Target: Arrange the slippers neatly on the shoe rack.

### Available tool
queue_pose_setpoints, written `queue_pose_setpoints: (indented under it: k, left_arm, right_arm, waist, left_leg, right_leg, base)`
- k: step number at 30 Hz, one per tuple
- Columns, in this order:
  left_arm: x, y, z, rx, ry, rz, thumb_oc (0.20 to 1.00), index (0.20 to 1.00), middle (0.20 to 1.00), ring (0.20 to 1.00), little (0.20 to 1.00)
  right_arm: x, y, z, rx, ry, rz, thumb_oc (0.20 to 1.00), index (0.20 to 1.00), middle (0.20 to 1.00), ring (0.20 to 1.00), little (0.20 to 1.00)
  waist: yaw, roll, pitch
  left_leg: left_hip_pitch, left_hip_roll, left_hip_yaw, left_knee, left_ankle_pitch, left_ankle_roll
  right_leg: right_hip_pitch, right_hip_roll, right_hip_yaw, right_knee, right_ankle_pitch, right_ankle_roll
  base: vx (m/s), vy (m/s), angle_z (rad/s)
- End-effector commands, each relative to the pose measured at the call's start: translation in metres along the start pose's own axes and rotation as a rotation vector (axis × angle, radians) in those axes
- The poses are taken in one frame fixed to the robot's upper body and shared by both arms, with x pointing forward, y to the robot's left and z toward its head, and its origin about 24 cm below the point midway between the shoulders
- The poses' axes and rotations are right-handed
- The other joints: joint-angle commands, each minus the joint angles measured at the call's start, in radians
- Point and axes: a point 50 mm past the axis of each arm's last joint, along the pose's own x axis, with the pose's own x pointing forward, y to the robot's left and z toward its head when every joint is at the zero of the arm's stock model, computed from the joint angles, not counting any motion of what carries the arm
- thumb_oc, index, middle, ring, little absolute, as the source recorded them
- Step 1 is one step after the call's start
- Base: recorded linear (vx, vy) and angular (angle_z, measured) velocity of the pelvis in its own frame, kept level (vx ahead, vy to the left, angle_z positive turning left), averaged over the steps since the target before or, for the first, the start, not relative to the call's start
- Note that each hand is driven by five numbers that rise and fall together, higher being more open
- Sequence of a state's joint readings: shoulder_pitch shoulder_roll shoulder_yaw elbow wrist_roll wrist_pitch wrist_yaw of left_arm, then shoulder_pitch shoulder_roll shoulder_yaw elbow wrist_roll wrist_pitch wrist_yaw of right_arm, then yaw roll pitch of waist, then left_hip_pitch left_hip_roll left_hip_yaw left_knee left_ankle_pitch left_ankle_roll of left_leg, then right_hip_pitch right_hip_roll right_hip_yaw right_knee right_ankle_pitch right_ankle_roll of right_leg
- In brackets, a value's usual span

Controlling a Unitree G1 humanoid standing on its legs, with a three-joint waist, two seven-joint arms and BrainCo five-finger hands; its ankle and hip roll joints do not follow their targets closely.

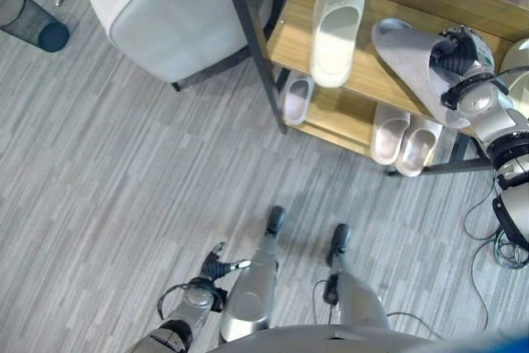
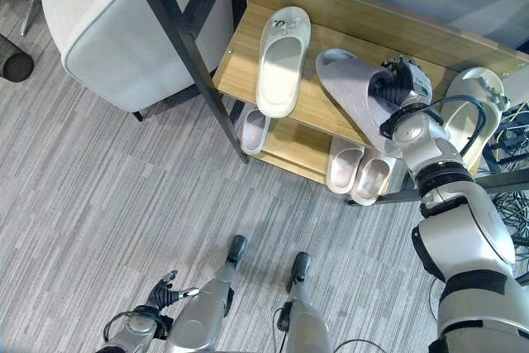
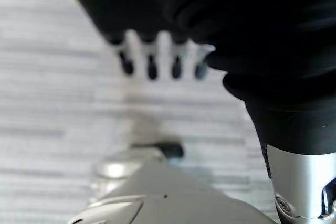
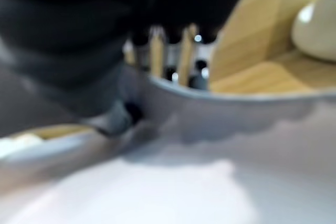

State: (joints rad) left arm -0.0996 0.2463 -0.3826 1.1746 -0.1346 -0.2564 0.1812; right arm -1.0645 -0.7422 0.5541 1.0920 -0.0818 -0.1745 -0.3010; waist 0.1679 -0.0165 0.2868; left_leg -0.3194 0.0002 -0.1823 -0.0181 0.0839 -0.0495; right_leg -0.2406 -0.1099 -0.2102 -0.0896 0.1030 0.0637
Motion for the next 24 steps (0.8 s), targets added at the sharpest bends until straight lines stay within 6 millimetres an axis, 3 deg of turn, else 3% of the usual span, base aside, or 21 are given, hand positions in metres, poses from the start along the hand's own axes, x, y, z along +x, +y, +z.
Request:
queue_pose_setpoints:
  k: [1,2,3,5,7,8,9,10,11,14,19,21,24]
  left_arm:
    - [0.0,0.003,-0.006,0.029,0.037,0.027,1.0,1.0,1.0,1.0,1.0]
    - [0.008,0.012,0.007,-0.014,0.041,0.049,1.0,1.0,1.0,1.0,1.0]
    - [0.01,0.016,0.013,-0.018,0.02,0.069,1.0,1.0,1.0,1.0,1.0]
    - [0.006,0.015,0.004,-0.069,0.035,0.087,1.0,1.0,1.0,1.0,1.0]
    - [0.006,0.016,0.003,-0.088,0.039,0.098,1.0,1.0,1.0,1.0,1.0]
    - [0.009,0.024,0.014,-0.134,0.014,0.124,1.0,1.0,1.0,1.0,1.0]
    - [0.009,0.024,0.013,-0.131,0.015,0.124,1.0,1.0,1.0,1.0,1.0]
    - [0.012,0.03,0.023,-0.148,-0.011,0.143,1.0,1.0,1.0,1.0,1.0]
    - [0.012,0.032,0.024,-0.149,-0.015,0.146,1.0,1.0,1.0,1.0,1.0]
    - [0.011,0.033,0.021,-0.154,-0.006,0.142,1.0,1.0,1.0,1.0,1.0]
    - [0.004,0.029,0.004,-0.23,0.034,0.139,1.0,1.0,1.0,1.0,1.0]
    - [0.003,0.029,0.001,-0.257,0.038,0.143,1.0,1.0,1.0,1.0,1.0]
    - [-0.002,0.029,-0.006,-0.322,0.037,0.175,1.0,1.0,1.0,1.0,1.0]
  right_arm:
    - [-0.006,0.008,0.005,0.065,-0.034,-0.051,0.2,0.2,0.2,0.2,0.2]
    - [-0.007,0.011,0.022,0.073,-0.119,-0.054,0.2,0.2,0.2,0.2,0.2]
    - [-0.006,0.003,0.022,0.073,-0.116,-0.103,0.2,0.2,0.2,0.2,0.2]
    - [-0.019,-0.001,0.005,0.121,-0.07,-0.221,0.2,0.2,0.2,0.2,0.2]
    - [-0.026,-0.002,0.0,0.148,-0.068,-0.257,0.2,0.2,0.2,0.2,0.2]
    - [-0.052,0.013,-0.011,0.267,-0.045,-0.295,0.2,0.2,0.2,0.2,0.2]
    - [-0.053,0.013,-0.012,0.267,-0.041,-0.295,0.2,0.2,0.2,0.2,0.2]
    - [-0.084,0.038,-0.016,0.424,-0.008,-0.306,0.2,0.2,0.2,0.2,0.2]
    - [-0.099,0.051,-0.017,0.512,0.01,-0.285,0.2,0.2,0.2,0.2,0.2]
    - [-0.126,0.071,-0.015,0.56,-0.004,-0.18,0.2,0.2,0.2,0.2,0.2]
    - [-0.173,0.105,-0.01,0.659,-0.013,0.081,0.2,0.2,0.2,0.2,0.2]
    - [-0.179,0.106,-0.011,0.648,-0.015,0.098,0.2,0.2,0.2,0.2,0.2]
    - [-0.206,0.113,-0.022,0.617,0.024,0.163,0.2,0.2,0.2,0.2,0.2]
  waist:
    - [0.005,-0.049,-0.024]
    - [-0.012,-0.051,-0.023]
    - [-0.019,-0.05,-0.022]
    - [-0.024,-0.048,-0.027]
    - [-0.027,-0.051,-0.027]
    - [-0.043,-0.053,-0.029]
    - [-0.041,-0.054,-0.03]
    - [-0.062,-0.062,-0.042]
    - [-0.077,-0.065,-0.053]
    - [-0.101,-0.069,-0.073]
    - [-0.132,-0.054,-0.091]
    - [-0.136,-0.052,-0.089]
    - [-0.149,-0.042,-0.082]
  left_leg:
    - [-0.032,-0.033,0.047,0.042,-0.062,-0.004]
    - [-0.031,-0.032,0.048,0.043,-0.062,-0.004]
    - [-0.029,-0.032,0.048,0.043,-0.065,-0.003]
    - [-0.021,-0.027,0.039,0.035,-0.066,0.002]
    - [-0.017,-0.024,0.036,0.032,-0.066,0.002]
    - [-0.006,-0.016,0.026,0.037,-0.074,0.003]
    - [-0.004,-0.016,0.025,0.037,-0.075,0.003]
    - [0.021,-0.004,0.025,0.061,-0.094,0.004]
    - [0.043,0.005,0.032,0.079,-0.106,0.004]
    - [0.085,0.022,0.039,0.098,-0.121,-0.001]
    - [0.158,0.06,0.031,0.098,-0.103,-0.031]
    - [0.162,0.066,0.028,0.105,-0.101,-0.037]
    - [0.148,0.084,0.039,0.16,-0.076,-0.067]
  right_leg:
    - [0.008,-0.073,0.054,0.055,-0.036,0.096]
    - [0.009,-0.072,0.055,0.056,-0.038,0.097]
    - [0.007,-0.072,0.056,0.058,-0.038,0.098]
    - [0.013,-0.068,0.048,0.063,-0.045,0.096]
    - [0.016,-0.066,0.042,0.07,-0.053,0.094]
    - [0.028,-0.059,0.033,0.084,-0.072,0.087]
    - [0.03,-0.059,0.032,0.084,-0.073,0.087]
    - [0.056,-0.051,0.028,0.103,-0.101,0.075]
    - [0.074,-0.043,0.032,0.114,-0.116,0.066]
    - [0.114,-0.028,0.038,0.128,-0.147,0.053]
    - [0.18,0.011,0.03,0.17,-0.21,0.019]
    - [0.193,0.018,0.026,0.171,-0.22,0.013]
    - [0.231,0.038,-0.002,0.171,-0.247,-0.013]
  base:
    - [-0.03,0.017,0.03]
    - [-0.02,0.027,0.05]
    - [-0.03,0.04,0.07]
    - [-0.03,-0.007,0.05]
    - [-0.06,-0.076,0.11]
    - [-0.08,-0.103,0.16]
    - [-0.07,-0.201,0.23]
    - [-0.02,-0.193,0.12]
    - [-0.02,-0.239,0.07]
    - [0.0,-0.154,-0.15]
    - [-0.03,-0.183,-0.09]
    - [-0.06,-0.166,0.06]
    - [-0.06,-0.158,0.12]
